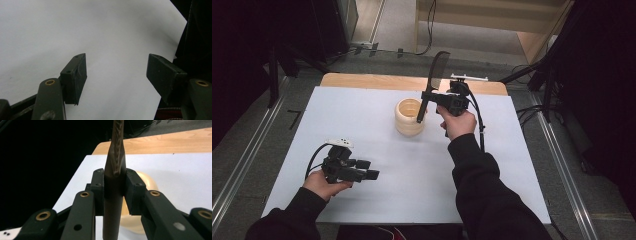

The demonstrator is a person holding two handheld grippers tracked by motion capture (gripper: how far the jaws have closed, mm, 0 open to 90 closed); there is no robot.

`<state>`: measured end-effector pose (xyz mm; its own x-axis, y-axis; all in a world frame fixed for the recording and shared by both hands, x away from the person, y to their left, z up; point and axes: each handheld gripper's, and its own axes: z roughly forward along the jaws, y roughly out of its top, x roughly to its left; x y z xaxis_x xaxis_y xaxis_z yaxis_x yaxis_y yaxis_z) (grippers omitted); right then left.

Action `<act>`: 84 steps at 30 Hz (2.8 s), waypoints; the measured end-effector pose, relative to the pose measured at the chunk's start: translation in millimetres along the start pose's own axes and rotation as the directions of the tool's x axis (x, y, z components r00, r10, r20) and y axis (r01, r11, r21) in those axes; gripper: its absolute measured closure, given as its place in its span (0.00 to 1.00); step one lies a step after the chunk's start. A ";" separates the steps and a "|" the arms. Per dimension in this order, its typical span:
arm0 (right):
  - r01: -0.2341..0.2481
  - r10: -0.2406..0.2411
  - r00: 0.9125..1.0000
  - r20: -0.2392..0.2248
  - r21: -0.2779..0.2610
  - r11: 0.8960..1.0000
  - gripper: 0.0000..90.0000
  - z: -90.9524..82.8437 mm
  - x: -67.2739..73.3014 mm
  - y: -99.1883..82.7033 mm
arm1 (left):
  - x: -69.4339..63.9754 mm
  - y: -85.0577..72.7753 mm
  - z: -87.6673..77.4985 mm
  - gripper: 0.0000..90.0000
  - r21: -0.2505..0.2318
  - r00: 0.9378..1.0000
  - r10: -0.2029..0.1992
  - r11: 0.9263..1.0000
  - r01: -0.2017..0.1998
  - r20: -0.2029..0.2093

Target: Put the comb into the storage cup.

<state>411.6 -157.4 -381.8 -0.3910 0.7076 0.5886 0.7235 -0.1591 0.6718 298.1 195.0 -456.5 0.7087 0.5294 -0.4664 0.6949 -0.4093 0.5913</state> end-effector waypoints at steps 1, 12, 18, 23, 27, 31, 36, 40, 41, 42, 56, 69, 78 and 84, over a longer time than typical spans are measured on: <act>0.006 -0.006 1.000 0.004 -0.002 1.000 0.77 1.3 0.2 1.9 | 0.0 -0.2 0.1 0.37 0.002 1.000 0.001 1.000 -0.001 -0.001; -0.008 0.009 1.000 0.019 -0.047 0.999 0.77 17.7 0.8 13.5 | -1.1 -1.0 2.3 0.37 0.010 1.000 0.009 1.000 -0.009 0.003; 0.026 -0.022 0.998 0.059 -0.070 0.997 0.77 29.9 3.4 16.2 | -1.8 -2.2 4.1 0.37 0.017 1.000 0.009 1.000 -0.009 0.009; 0.024 -0.017 0.996 0.087 -0.073 0.997 0.77 39.9 -1.4 14.9 | -1.6 -2.5 4.3 0.37 0.019 1.000 0.009 1.000 -0.009 0.013; 0.028 -0.020 0.995 0.093 -0.078 0.997 0.77 45.1 -5.7 13.8 | -1.3 -2.5 4.4 0.37 0.019 1.000 0.008 1.000 -0.008 0.013; 0.057 -0.050 0.993 0.106 -0.073 0.996 0.77 49.9 -7.8 9.9 | -0.8 -2.2 4.3 0.37 0.023 1.000 0.006 1.000 -0.007 0.012; 0.078 -0.071 0.991 0.115 -0.065 0.995 0.77 53.4 -9.6 3.8 | -0.5 -2.5 4.5 0.37 0.023 1.000 0.003 1.000 -0.004 0.011; 0.091 -0.084 0.989 0.126 -0.056 0.994 0.77 56.4 -11.3 -2.4 | -0.3 -2.4 4.5 0.37 0.024 1.000 0.002 1.000 -0.002 0.010; 0.095 -0.088 0.988 0.127 -0.052 0.994 0.77 57.1 -12.0 -3.6 | -0.4 -2.5 4.5 0.37 0.025 1.000 0.003 1.000 -0.003 0.010; 0.093 -0.086 0.988 0.127 -0.051 0.994 0.77 57.8 -12.6 -4.7 | -0.5 -2.5 4.5 0.37 0.026 1.000 0.004 1.000 -0.004 0.009; 0.122 -0.117 0.985 0.128 -0.027 0.992 0.77 65.5 -15.6 -18.3 | 0.5 -2.7 4.7 0.37 0.025 1.000 -0.003 1.000 0.003 0.008; 0.159 -0.157 0.978 0.140 -0.001 0.987 0.77 69.3 -15.8 -21.8 | 1.2 -2.8 4.6 0.37 0.030 1.000 -0.001 1.000 0.001 0.007; 0.193 -0.195 0.970 0.147 0.027 0.981 0.77 74.9 -12.5 -25.7 | 1.1 -2.8 4.6 0.37 0.031 1.000 0.000 1.000 0.000 0.007; 0.213 -0.217 0.963 0.162 0.041 0.976 0.75 74.5 -10.8 -26.2 | 0.9 -2.9 4.8 0.37 0.035 1.000 0.001 0.999 -0.001 0.007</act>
<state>439.3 -109.6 -439.3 -0.4412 0.8273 0.3478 0.6462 0.0240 0.7628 297.3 193.0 -461.8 0.7100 0.5238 -0.4707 0.6980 -0.4352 0.5687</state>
